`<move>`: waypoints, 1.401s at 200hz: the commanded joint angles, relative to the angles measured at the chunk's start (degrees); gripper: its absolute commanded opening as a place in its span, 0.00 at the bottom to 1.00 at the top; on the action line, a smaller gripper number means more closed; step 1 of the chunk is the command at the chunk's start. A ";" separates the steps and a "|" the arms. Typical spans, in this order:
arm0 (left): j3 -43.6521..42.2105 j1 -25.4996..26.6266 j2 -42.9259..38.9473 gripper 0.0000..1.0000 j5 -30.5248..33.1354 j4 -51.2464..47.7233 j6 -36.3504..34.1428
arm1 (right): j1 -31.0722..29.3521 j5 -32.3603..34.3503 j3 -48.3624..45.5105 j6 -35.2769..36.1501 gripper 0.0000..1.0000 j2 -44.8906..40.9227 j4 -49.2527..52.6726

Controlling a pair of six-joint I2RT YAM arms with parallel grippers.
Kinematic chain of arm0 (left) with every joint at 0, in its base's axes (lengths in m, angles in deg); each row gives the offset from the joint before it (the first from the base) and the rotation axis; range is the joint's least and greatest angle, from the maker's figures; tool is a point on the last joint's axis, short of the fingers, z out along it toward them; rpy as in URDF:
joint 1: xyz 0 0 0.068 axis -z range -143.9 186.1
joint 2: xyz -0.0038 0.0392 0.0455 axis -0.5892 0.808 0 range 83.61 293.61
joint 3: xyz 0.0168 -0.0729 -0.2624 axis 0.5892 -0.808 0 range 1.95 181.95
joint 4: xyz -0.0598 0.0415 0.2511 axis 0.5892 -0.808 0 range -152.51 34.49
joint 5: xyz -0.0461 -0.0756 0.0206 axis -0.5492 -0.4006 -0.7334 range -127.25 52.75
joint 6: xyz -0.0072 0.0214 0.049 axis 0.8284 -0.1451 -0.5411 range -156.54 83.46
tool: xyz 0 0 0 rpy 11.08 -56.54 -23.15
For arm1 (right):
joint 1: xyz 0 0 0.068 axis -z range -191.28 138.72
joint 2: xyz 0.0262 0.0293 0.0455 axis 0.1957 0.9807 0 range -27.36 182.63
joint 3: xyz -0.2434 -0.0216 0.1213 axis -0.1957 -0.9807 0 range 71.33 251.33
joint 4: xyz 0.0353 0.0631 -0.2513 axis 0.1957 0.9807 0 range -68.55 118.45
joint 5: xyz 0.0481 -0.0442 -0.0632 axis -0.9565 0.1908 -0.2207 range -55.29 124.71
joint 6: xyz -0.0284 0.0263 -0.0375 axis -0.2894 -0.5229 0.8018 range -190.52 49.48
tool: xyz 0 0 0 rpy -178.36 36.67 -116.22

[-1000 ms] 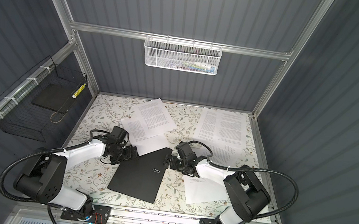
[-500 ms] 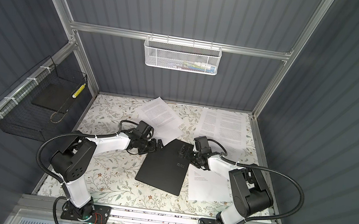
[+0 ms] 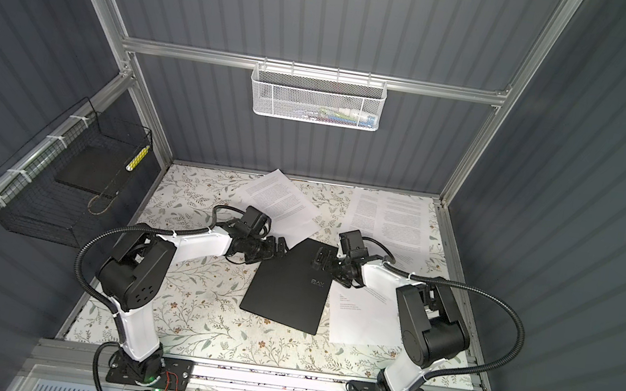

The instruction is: Put the files into the folder

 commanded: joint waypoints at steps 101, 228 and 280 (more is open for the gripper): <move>-1.19 1.34 6.48 1.00 -3.15 -5.49 -1.37 | 1.79 8.79 13.38 9.08 0.99 5.41 13.92; -1.38 1.35 6.48 1.00 -2.99 -5.69 -1.22 | 8.94 4.29 21.32 13.64 0.99 14.28 15.98; -1.04 1.35 7.56 1.00 -3.16 -5.57 -1.06 | 8.85 2.88 20.98 13.29 0.99 13.87 13.28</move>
